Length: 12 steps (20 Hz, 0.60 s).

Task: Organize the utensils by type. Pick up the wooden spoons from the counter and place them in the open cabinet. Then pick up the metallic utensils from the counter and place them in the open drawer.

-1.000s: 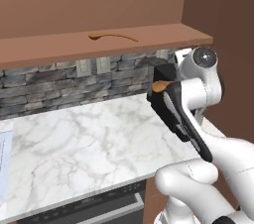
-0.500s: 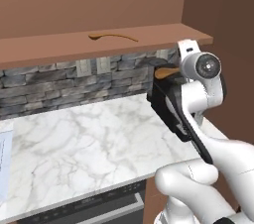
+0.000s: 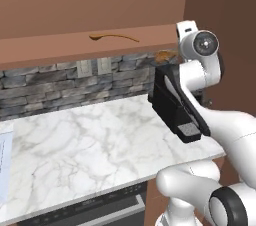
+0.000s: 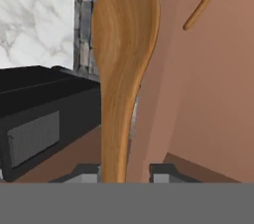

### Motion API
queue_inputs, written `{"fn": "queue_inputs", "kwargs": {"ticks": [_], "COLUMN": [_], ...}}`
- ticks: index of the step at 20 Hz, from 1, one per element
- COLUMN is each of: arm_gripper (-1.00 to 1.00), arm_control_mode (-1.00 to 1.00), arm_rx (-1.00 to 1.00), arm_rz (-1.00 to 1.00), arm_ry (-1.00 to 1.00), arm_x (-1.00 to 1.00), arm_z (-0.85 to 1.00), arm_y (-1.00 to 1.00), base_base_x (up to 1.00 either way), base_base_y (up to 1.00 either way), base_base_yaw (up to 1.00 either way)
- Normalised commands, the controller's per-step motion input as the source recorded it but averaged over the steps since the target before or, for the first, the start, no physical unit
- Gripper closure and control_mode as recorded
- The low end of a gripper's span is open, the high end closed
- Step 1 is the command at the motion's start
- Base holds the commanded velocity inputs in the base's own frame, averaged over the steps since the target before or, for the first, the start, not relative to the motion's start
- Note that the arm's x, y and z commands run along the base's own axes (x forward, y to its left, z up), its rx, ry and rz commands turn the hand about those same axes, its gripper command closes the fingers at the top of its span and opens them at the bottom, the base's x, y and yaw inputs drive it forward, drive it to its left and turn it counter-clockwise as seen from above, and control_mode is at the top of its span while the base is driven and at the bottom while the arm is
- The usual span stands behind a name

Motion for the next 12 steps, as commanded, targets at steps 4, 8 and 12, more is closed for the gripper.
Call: {"fn": "queue_inputs", "kwargs": {"ticks": [4,8,12], "arm_gripper": [1.0,1.0,1.0], "arm_control_mode": [-1.0,-1.0,-1.0], "arm_rx": [0.0,0.01,0.0], "arm_rz": [0.0,0.0,-0.02], "arm_ry": [0.01,0.06,0.09], "arm_x": [0.2,0.37,0.47], "arm_z": [0.56,0.43,0.23], "arm_y": [0.0,0.0,0.0], "base_base_x": [0.0,0.0,0.0], "base_base_y": [0.0,0.0,0.0], "base_base_yaw": [0.0,0.0,0.0]}}
